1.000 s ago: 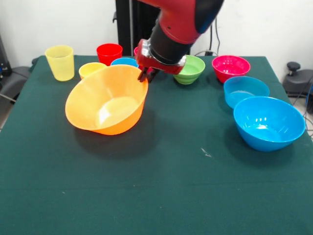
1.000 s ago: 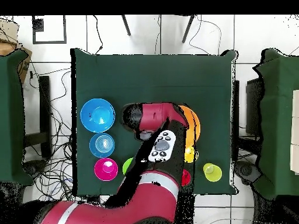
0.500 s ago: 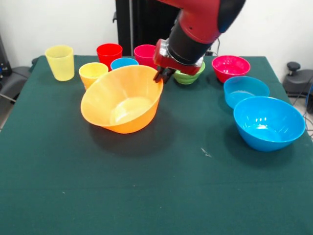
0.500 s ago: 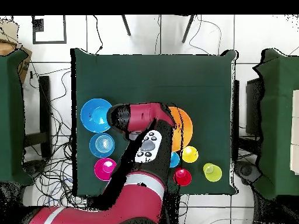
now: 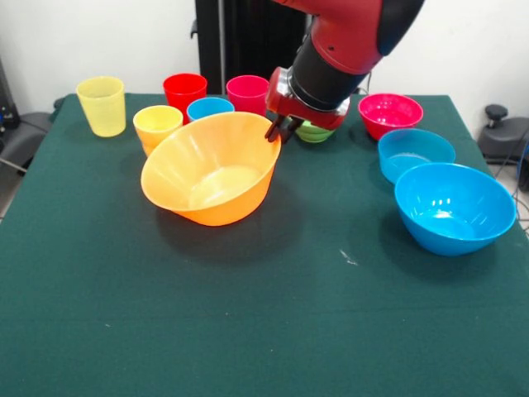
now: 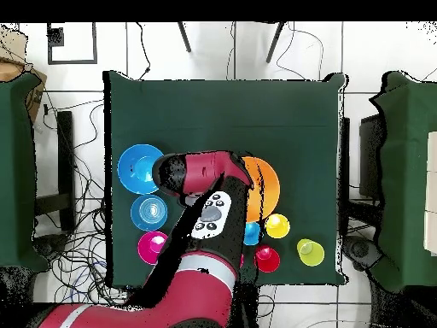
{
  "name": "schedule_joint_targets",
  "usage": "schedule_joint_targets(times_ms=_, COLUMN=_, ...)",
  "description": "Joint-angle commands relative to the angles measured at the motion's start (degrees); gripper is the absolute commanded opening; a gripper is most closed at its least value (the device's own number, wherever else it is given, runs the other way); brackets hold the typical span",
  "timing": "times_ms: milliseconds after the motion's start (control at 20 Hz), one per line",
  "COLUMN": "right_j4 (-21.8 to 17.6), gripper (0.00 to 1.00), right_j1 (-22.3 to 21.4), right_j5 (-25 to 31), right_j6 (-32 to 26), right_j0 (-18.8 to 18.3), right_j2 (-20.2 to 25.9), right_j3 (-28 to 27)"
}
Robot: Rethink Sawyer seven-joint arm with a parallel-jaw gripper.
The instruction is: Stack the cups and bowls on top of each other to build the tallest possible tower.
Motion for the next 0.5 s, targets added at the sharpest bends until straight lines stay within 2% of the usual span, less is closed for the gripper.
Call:
schedule_joint_targets(times_ms=50, right_j4=0.92, gripper=0.00, right_j1=1.50, right_j5=-5.62, right_j6=7.68, right_j0=-0.71, right_j2=5.14, right_j3=2.25)
schedule_joint_targets(times_ms=500, right_j4=2.34, gripper=0.00, right_j1=1.69, right_j5=-8.62, right_j6=8.50, right_j0=-1.22, right_j2=6.22, right_j3=3.51)
